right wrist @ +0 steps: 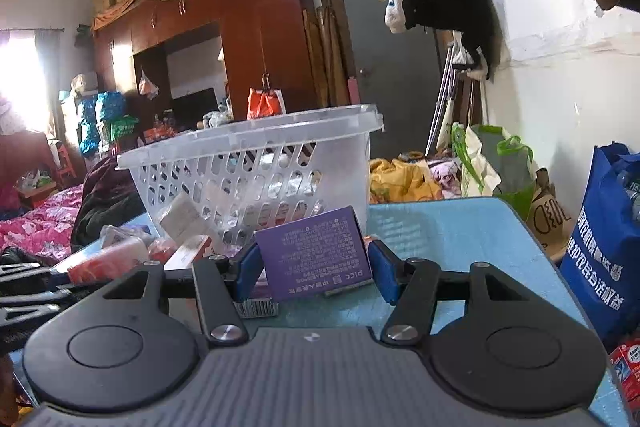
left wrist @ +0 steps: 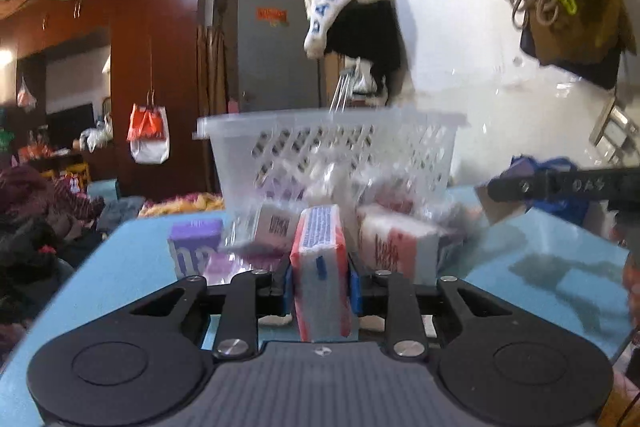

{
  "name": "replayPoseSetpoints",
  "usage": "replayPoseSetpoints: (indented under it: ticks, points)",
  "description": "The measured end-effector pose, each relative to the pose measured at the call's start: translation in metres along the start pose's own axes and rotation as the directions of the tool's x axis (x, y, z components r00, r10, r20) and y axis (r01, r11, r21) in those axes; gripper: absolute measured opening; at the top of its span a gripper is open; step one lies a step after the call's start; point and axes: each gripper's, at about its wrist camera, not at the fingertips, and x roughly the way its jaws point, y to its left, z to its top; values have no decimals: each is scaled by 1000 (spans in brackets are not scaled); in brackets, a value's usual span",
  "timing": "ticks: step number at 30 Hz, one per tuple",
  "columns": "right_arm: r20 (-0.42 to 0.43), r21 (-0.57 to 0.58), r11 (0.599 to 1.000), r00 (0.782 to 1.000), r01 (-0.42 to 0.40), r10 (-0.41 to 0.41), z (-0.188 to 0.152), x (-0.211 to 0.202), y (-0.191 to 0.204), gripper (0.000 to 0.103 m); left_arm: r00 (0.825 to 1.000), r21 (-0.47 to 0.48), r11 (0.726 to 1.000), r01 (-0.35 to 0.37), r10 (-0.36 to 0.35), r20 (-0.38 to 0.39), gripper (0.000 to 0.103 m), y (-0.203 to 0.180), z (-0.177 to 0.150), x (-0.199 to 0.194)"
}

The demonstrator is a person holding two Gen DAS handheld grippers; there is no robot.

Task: Organize objects
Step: 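Lift both items over the white basket and open both grippers, then grasp the white KENT cigarette box with the left gripper while the right grasps the purple bagged box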

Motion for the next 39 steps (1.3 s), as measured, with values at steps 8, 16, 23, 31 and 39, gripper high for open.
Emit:
replayPoseSetpoints:
  ticks: [8,16,23,31,39]
  points:
    - [86,18,998,995,-52,51,34,-25,4,61,996,-41,997,60,-57,71,30,11,35,-6]
    - [95,-101,991,991,-88,98,110,-1,35,61,988,-72,994,77,-66,143,30,21,108,6]
    - [-29,-144,989,999,-44,40,140,82,37,60,999,-115,993,27,-24,30,30,23,166,83]
    - [-35,-172,985,999,-19,13,129,84,37,103,1000,-109,994,-4,2,-18,77,30,158,113]
    - [-31,-76,994,997,-80,77,60,12,8,103,999,-28,999,29,-30,-29,85,10,90,28]
